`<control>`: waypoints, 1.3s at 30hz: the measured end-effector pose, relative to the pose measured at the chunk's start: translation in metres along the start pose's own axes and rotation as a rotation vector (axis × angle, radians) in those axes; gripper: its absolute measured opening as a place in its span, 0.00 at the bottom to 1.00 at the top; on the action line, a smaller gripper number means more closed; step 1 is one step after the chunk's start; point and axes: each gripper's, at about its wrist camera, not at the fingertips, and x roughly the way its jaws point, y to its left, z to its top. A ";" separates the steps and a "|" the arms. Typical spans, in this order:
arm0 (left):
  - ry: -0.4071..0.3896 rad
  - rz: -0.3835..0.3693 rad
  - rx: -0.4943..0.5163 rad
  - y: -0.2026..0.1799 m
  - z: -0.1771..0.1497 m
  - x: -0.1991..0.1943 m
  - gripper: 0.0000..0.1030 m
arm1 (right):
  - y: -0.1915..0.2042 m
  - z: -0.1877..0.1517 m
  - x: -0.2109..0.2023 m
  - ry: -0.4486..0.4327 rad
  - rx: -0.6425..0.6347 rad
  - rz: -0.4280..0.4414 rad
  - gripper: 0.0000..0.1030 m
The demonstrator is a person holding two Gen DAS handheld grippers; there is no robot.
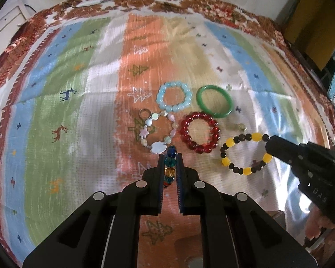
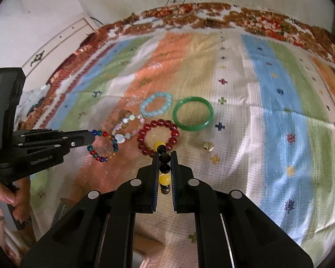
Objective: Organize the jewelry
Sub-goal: 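Lift both held bracelets and carry them over the silver tin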
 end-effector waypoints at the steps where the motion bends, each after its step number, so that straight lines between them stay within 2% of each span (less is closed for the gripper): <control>1: -0.013 0.008 -0.007 0.000 -0.001 -0.003 0.09 | 0.000 -0.001 -0.002 -0.008 0.000 0.003 0.10; 6: -0.057 0.005 -0.028 0.000 -0.004 -0.017 0.09 | 0.006 -0.003 -0.014 -0.052 -0.013 -0.015 0.10; 11: -0.142 0.017 -0.009 -0.006 -0.010 -0.038 0.09 | 0.008 -0.007 -0.028 -0.110 -0.022 -0.034 0.10; 16: -0.184 0.033 0.014 -0.014 -0.019 -0.048 0.09 | 0.010 -0.012 -0.042 -0.158 -0.032 -0.042 0.10; 26: -0.342 0.039 0.054 -0.029 -0.045 -0.093 0.09 | 0.030 -0.027 -0.089 -0.277 -0.086 -0.003 0.10; 39: -0.392 0.024 0.101 -0.043 -0.081 -0.114 0.09 | 0.039 -0.054 -0.109 -0.306 -0.090 0.026 0.10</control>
